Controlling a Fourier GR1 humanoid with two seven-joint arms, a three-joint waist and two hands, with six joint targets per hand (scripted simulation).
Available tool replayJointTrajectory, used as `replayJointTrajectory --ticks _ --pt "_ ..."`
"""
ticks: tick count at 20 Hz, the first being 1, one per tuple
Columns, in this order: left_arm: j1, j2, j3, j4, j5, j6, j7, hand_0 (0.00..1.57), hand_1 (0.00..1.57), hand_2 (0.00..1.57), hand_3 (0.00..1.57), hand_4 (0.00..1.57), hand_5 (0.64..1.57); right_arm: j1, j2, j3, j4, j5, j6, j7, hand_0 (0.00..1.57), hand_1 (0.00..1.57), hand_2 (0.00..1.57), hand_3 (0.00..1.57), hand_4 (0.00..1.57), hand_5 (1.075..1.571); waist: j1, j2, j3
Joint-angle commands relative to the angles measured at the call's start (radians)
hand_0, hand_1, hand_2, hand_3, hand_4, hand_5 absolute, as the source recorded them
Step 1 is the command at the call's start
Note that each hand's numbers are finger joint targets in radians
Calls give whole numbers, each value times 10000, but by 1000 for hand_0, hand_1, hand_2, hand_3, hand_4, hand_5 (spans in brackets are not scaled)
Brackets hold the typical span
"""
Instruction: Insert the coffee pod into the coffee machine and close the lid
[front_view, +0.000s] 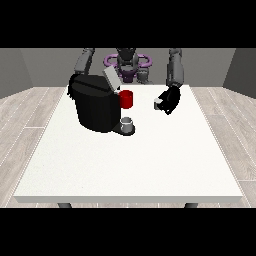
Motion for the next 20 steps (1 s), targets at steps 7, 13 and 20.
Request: replayJointTrajectory --ticks 7,13,20 --pt "-679 -61 344 -239 215 -860 54 1404 1404 1377 1284 602 1571 243 -209 -216 1146 -202 439 -830 0 0 0 0 259 1571 206 -559 -10" --pt "-1458 -818 659 -504 765 -1629 1576 1193 1193 1249 1297 573 1571 128 -213 208 1110 115 272 337 0 0 0 0 235 1571 177 -1787 -11" --pt "-787 -1462 100 -1441 475 -1788 1567 1451 1451 1446 1387 604 1571 387 -355 -324 1731 -134 179 -559 0 0 0 0 335 1571 613 -1848 -10"
